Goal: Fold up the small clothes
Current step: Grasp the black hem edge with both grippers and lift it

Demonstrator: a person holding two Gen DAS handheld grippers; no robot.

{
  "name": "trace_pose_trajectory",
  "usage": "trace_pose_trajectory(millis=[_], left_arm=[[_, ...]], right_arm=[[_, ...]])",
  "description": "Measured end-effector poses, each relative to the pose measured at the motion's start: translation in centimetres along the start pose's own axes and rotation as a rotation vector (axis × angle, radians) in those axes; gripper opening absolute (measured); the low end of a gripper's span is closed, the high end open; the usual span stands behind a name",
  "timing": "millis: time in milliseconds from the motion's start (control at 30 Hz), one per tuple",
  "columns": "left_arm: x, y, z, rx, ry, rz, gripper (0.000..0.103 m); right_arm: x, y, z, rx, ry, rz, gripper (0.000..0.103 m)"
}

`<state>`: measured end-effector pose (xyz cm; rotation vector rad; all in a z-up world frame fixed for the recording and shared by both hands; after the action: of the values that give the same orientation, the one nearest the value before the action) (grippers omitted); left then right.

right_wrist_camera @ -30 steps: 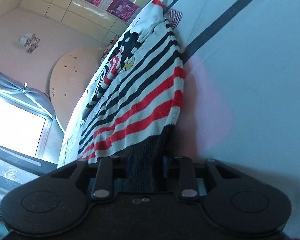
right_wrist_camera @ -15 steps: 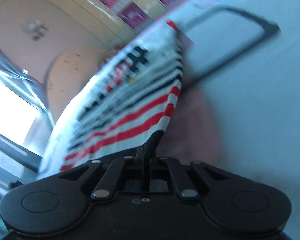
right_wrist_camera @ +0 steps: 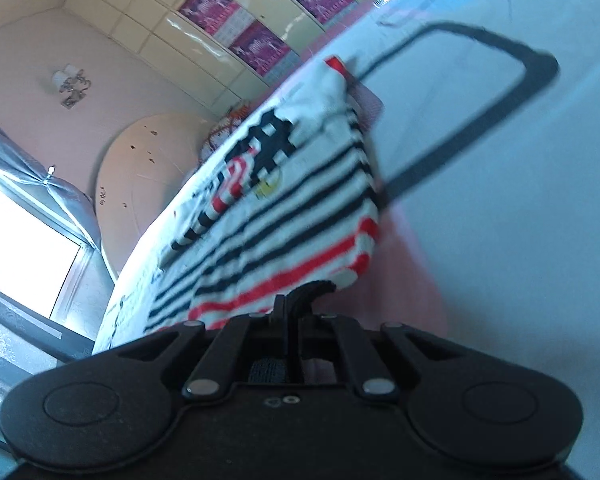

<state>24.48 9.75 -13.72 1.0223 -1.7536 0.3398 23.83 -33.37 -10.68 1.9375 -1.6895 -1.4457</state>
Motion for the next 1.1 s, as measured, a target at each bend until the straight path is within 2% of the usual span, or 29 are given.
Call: trace_pose_trajectory(millis=[300, 600, 733, 900, 1100], left_arm=[[3.9, -2.9, -6.0, 0.067, -0.03, 0.082, 0.003], [6.1, -8.8, -13.1, 0.052, -0.083, 0.102, 0.003], [5.4, -12.3, -15.9, 0.034, -0.08, 0.097, 0.003], [3.3, -17.0, -18.9, 0.007, -0.059, 0.091, 0.003], [-2.5, -21.9, -20.0, -0.043, 0.026, 0.017, 0.003]], right_arm=[[-3.6, -0.1, -6.2, 0.081, 0.058, -0.022, 0.005], [-5.9, -3.1, -13.9, 0.108, 0.038, -0.038, 0.005], [-6.2, -6.0, -17.1, 0.097, -0.008, -0.047, 0.005], [-6.1, -11.0, -20.2, 0.068, -0.034, -0.017, 0.005], [-5.2, -17.7, -21.9, -0.002, -0.061, 0.024, 0.005]])
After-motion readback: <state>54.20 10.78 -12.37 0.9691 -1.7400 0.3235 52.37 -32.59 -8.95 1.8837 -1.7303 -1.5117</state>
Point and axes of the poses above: each gripper's, at about its wrist camera, not at the fingertips, and y roughly against the way its jaws point, x to its right, z to its underside, the point moved 10 cm from there along -y, roughly the way its jaws point, and after that the axes turned 15 degrees about z, right-handed, at the moved point
